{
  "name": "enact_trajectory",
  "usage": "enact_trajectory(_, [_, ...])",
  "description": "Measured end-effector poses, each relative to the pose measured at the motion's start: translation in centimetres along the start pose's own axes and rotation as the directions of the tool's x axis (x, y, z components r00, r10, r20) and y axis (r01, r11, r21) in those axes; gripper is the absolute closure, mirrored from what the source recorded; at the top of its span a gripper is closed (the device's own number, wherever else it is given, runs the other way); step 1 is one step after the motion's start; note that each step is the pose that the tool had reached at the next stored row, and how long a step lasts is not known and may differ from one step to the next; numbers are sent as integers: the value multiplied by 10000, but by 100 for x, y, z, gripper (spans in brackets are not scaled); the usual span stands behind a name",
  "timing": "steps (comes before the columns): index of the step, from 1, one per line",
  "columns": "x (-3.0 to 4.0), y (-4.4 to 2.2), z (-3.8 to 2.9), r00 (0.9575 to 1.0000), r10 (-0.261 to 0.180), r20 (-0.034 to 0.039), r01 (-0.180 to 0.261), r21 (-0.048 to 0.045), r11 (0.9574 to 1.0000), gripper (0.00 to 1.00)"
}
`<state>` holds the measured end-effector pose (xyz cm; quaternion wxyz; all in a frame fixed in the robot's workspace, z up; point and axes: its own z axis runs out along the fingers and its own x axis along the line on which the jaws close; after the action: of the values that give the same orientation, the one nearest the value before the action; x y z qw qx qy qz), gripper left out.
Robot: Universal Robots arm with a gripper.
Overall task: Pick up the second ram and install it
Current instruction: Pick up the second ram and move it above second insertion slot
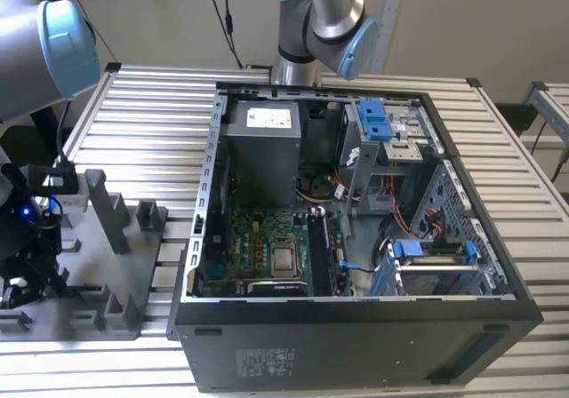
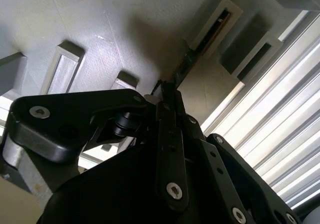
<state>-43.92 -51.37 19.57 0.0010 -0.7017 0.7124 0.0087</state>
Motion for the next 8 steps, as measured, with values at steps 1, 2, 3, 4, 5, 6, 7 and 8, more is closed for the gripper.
enact_trajectory(1, [0, 0, 0, 10000, 0, 0, 0, 0, 10000, 86])
enact_trajectory(2, [0, 0, 1, 10000, 0, 0, 0, 0, 10000, 86])
enact_trajectory(3, [0, 0, 0, 10000, 0, 0, 0, 0, 10000, 86])
enact_trajectory(4, [0, 0, 1, 10000, 0, 0, 0, 0, 10000, 86])
enact_trajectory(5, [0, 1, -1, 10000, 0, 1, 0, 1, 10000, 86])
enact_trajectory(6, [0, 1, -5, 10000, 0, 3, 0, 2, 10000, 86])
enact_trajectory(7, [0, 1, -13, 10000, 0, 2, 0, 2, 10000, 86])
enact_trajectory(8, [0, 1, -22, 10000, 0, 1, 0, 0, 10000, 86])
